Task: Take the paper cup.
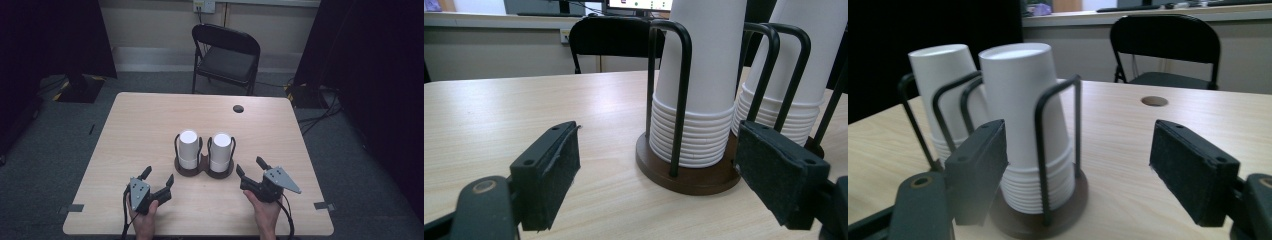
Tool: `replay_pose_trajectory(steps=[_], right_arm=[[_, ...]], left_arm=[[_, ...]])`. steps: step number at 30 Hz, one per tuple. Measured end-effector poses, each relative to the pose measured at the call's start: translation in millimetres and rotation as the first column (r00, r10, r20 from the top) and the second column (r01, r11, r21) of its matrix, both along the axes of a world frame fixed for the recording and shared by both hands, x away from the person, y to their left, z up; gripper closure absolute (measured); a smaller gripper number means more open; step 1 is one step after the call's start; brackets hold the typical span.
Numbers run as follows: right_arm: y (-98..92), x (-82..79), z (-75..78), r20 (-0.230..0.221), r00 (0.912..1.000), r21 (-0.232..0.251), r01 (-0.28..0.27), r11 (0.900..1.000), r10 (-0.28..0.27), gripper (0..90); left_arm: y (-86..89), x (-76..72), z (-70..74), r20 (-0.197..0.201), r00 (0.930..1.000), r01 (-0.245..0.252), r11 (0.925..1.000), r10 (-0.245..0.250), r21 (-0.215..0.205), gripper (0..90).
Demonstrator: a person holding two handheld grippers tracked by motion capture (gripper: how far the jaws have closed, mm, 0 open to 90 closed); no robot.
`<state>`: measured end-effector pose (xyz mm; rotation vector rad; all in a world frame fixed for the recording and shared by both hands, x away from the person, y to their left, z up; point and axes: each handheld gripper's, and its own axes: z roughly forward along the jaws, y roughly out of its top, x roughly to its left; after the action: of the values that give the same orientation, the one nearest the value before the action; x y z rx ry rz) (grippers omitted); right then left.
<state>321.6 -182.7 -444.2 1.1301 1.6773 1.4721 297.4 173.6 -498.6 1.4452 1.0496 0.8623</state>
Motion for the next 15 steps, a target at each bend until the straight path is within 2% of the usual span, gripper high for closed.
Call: replay_pose_trajectory(steps=[7,15], right_arm=[[7.8,7.7,8.6,0.015,0.9983,0.02,-0.056,0.998,0.056,25.0],[18.5,18.8,20.6,0.036,0.9936,-0.009,-0.107,0.994,0.107,27.9]], left_arm=[[0.8,-0.3,0.0,0.002,1.0,-0.003,1.0,0.003,0.0,18.6],[0.8,-0.2,0.0,0.0,1.0,-0.002,1.0,0.002,0.004,18.7]])
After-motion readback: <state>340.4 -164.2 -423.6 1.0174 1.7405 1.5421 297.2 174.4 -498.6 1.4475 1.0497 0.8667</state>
